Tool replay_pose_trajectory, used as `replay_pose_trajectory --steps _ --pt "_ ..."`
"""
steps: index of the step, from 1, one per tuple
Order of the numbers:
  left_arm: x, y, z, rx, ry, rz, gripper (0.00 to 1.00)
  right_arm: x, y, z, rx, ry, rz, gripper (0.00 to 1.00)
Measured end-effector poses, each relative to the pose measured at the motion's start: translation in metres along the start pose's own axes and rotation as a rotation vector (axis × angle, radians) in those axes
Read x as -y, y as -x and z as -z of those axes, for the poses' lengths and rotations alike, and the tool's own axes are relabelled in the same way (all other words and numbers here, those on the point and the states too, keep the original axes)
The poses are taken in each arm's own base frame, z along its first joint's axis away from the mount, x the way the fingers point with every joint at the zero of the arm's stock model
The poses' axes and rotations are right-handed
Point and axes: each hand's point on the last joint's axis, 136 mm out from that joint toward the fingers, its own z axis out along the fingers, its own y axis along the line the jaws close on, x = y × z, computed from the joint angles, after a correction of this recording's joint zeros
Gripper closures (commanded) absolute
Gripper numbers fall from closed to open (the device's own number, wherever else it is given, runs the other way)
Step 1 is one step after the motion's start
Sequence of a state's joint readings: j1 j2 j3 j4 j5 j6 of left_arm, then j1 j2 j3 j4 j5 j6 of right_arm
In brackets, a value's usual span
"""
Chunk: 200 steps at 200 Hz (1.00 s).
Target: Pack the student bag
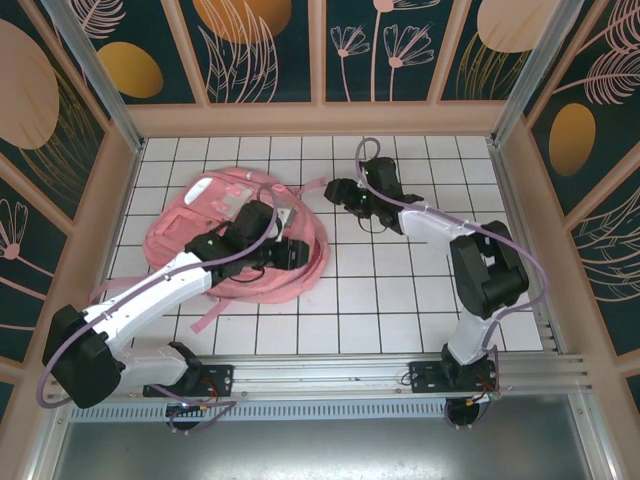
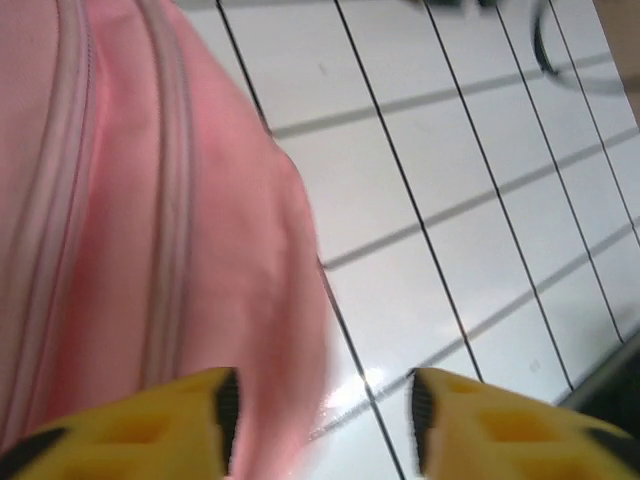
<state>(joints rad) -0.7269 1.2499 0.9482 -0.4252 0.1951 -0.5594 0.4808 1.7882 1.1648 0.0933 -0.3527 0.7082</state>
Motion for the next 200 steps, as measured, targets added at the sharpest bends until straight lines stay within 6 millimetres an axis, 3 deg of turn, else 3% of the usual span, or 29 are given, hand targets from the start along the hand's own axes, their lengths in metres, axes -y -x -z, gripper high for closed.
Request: replay_pose_trajectory --steps 12,24,67,101,118,149,164,200 --pt "0.002 -0.007 0.004 -0.008 -0.011 0.014 0.3 -0.002 0.0 -0.009 -0.028 0.009 0.002 0.33" --pt "0.003 -0.001 0.018 0.035 -0.011 0.022 0.3 -0.006 0.001 -0.018 -0.06 0.028 0.004 0.31" --pt "-0.028 0.039 0.093 0.299 0.17 0.142 0.29 -0.046 0.003 -0.063 -0.185 0.155 0.063 0.29" --pt "-0.061 0.03 0.131 0.408 0.315 0.266 0.29 -0.068 -0.032 -0.098 -0.327 0.223 0.118 0.32" --pt "-0.073 0.021 0.144 0.446 0.349 0.31 0.29 -0.069 -0.052 -0.107 -0.381 0.227 0.141 0.43" --pt "-0.089 0.004 0.151 0.446 0.4 0.348 0.29 -0.069 -0.056 -0.109 -0.405 0.231 0.154 0.84" --pt "-0.091 0.002 0.151 0.441 0.411 0.355 0.29 -0.069 -0.057 -0.109 -0.408 0.231 0.156 0.99" --pt "-0.094 -0.001 0.147 0.43 0.419 0.357 0.28 -0.064 -0.057 -0.11 -0.407 0.231 0.129 1.0"
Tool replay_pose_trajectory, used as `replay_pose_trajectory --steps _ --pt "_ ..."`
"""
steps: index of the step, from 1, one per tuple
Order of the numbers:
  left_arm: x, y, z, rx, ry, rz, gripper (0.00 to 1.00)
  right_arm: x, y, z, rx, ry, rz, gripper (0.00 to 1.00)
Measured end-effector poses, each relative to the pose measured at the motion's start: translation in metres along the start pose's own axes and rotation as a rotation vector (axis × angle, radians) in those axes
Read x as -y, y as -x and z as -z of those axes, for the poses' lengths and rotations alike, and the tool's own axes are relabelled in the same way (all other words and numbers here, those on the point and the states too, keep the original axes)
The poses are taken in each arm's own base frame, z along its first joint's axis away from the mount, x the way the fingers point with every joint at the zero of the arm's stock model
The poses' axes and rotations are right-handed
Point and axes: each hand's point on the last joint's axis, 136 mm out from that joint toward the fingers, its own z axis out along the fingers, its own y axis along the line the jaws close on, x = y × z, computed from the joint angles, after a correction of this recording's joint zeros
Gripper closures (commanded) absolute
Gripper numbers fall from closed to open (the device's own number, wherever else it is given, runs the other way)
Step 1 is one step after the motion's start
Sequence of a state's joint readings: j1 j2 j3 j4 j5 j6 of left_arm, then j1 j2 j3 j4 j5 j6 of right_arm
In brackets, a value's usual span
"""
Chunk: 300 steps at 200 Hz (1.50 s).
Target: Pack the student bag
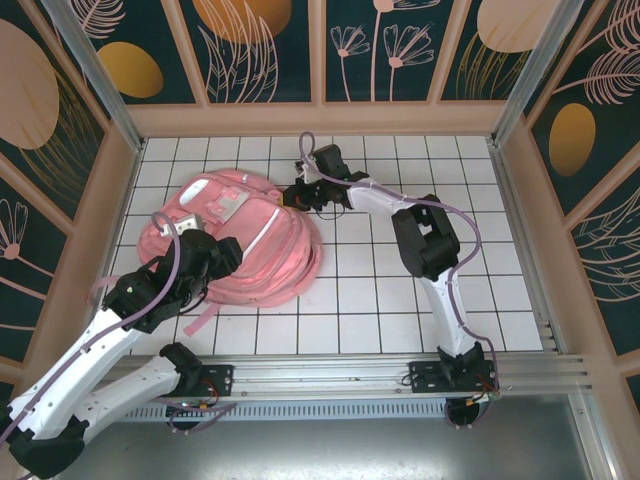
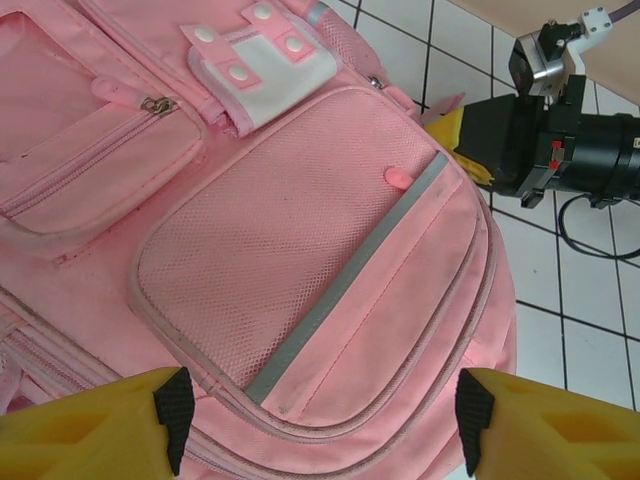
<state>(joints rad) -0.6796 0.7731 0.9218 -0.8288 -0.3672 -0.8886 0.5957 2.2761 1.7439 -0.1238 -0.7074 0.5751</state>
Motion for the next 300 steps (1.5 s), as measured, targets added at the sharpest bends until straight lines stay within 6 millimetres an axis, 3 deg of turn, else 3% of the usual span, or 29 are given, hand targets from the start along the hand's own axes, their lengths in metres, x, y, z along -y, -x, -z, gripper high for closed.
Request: replay_pose_trajectory --steps 28,57,97,126,152,178,209,244,278,300 --pt "0.002 0.001 -0.002 0.003 -0.003 0.001 0.28 0.009 -0.001 0.007 0.023 0.004 -0.015 1.0" --pt "0.004 -0.002 -0.009 -0.016 0.014 -0.009 0.27 0.022 -0.006 0.034 0.066 -0.011 -0.079 1.0" --pt "0.006 -0.011 -0.024 -0.041 0.021 -0.021 0.27 0.057 -0.007 0.106 0.212 -0.088 -0.193 1.0" --pt "-0.001 -0.026 -0.046 -0.075 0.055 -0.035 0.25 0.081 -0.015 0.162 0.338 -0.166 -0.251 1.0" --pt "-0.015 -0.04 -0.072 -0.122 0.09 -0.005 0.25 0.093 -0.022 0.19 0.406 -0.216 -0.273 1.0" --pt "-0.028 -0.052 -0.096 -0.175 0.105 0.047 0.26 0.097 -0.04 0.2 0.433 -0.249 -0.274 1.0" --pt "-0.034 -0.048 -0.12 -0.182 0.083 0.133 0.32 0.097 -0.066 0.205 0.441 -0.274 -0.27 0.99" --pt "-0.059 -0.046 -0.148 -0.184 0.076 0.256 0.38 0.094 -0.07 0.212 0.462 -0.286 -0.261 0.97" --pt "-0.063 -0.057 -0.161 -0.207 0.004 0.307 0.34 0.093 -0.069 0.214 0.463 -0.29 -0.248 0.78" --pt "-0.053 -0.048 -0.161 -0.185 -0.049 0.309 0.34 0.101 -0.072 0.217 0.46 -0.323 -0.247 0.61"
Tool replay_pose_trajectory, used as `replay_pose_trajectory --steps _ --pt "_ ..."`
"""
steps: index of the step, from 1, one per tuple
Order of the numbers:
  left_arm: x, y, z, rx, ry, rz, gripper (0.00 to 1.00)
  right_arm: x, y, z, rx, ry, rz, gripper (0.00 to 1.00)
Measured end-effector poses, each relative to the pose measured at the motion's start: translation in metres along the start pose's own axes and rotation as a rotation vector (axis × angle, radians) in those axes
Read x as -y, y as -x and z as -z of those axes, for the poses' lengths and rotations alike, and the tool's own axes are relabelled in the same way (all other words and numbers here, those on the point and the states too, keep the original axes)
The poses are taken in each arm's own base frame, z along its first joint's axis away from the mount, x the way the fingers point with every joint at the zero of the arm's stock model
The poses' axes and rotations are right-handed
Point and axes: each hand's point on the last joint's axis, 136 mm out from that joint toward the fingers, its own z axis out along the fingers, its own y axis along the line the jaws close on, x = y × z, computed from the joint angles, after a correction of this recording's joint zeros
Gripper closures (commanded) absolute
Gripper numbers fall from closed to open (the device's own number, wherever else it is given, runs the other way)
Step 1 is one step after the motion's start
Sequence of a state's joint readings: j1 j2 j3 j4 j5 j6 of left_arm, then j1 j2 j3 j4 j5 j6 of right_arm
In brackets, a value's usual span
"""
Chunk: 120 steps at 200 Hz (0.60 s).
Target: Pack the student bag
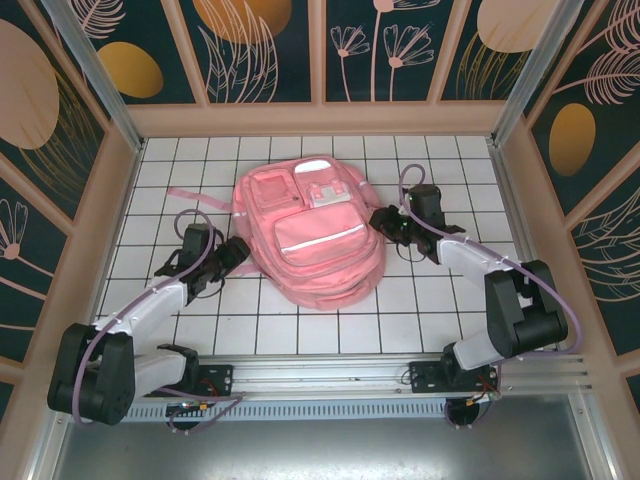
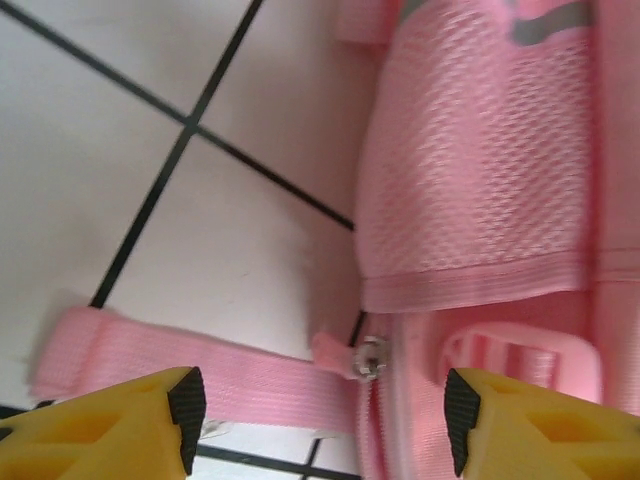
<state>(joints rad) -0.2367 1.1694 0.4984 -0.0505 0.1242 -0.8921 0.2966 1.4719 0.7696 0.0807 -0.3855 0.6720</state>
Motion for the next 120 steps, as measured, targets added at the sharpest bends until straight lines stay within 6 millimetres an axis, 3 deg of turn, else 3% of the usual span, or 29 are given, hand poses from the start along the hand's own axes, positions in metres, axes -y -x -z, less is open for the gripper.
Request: replay_pose_trajectory --steps 35,64,93,120 --pt "0.018 0.019 0.004 0.037 -0.036 -0.012 0.32 0.012 0.004 0.01 0.024 -0.101 0.036 0.51" --pt "0.042 0.043 -0.005 0.04 -0.026 -0.059 0.25 0.001 -0.007 0.028 0.041 -0.133 0.085 0.48" --pt "0.076 0.097 -0.016 0.127 0.038 -0.118 0.24 -0.01 -0.04 0.054 0.035 -0.137 0.148 0.5" --pt "0.106 0.148 -0.022 0.23 0.073 -0.168 0.23 0.002 -0.077 0.07 -0.003 -0.133 0.156 0.56"
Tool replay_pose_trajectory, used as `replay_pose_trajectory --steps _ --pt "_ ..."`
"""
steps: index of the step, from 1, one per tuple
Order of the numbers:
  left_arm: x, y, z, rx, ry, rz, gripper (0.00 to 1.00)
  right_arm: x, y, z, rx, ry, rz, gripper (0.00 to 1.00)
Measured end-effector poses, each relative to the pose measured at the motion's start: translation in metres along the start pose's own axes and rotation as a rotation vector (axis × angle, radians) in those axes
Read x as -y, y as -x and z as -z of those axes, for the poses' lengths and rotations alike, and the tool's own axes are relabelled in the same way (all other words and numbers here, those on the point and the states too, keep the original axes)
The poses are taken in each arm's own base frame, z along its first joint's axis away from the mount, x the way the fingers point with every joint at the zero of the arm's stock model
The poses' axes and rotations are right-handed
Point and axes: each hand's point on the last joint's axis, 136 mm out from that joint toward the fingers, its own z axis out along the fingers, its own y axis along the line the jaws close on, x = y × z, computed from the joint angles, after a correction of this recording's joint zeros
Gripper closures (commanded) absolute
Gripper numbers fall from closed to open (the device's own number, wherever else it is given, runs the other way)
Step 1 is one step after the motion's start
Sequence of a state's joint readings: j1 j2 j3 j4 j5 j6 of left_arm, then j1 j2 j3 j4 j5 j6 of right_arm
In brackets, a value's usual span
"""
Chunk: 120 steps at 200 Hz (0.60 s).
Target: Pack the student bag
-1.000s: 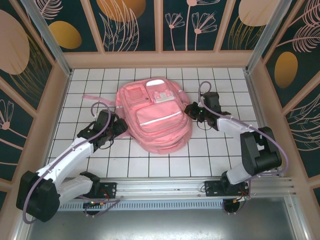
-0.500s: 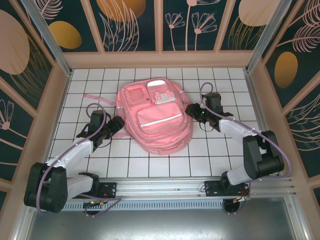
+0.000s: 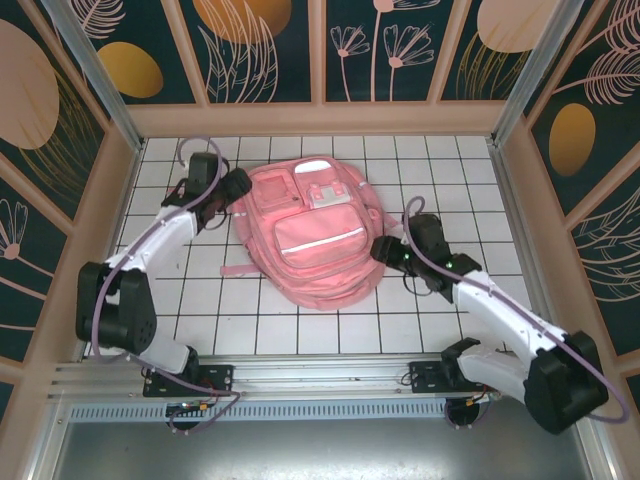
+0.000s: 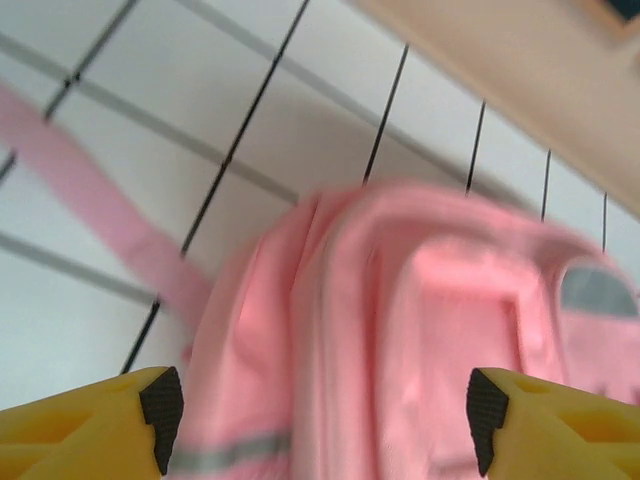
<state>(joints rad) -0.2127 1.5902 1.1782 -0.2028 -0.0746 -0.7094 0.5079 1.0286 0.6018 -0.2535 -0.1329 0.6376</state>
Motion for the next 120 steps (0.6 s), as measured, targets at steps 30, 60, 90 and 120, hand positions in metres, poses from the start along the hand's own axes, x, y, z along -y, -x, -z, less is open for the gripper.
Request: replay_pose_trajectory --steps 30,60,90,120 --pt "0.024 0.044 -0.05 0.043 0.037 -0.065 0.22 0.005 -0.047 0.0 -0.1 0.033 -0.003 0.63" --pt "0.037 0.027 -0.111 -0.062 -0.029 -0.109 0.22 -0.006 -0.084 -0.003 -0.219 0.103 0.005 0.69" --pt "0.041 -0.013 -0.146 -0.218 -0.129 -0.119 0.22 -0.016 -0.095 -0.008 -0.273 0.149 -0.006 0.67" --pt "0.048 -0.02 -0.14 -0.266 -0.236 -0.102 0.21 -0.008 -0.085 -0.024 -0.288 0.136 -0.062 0.65"
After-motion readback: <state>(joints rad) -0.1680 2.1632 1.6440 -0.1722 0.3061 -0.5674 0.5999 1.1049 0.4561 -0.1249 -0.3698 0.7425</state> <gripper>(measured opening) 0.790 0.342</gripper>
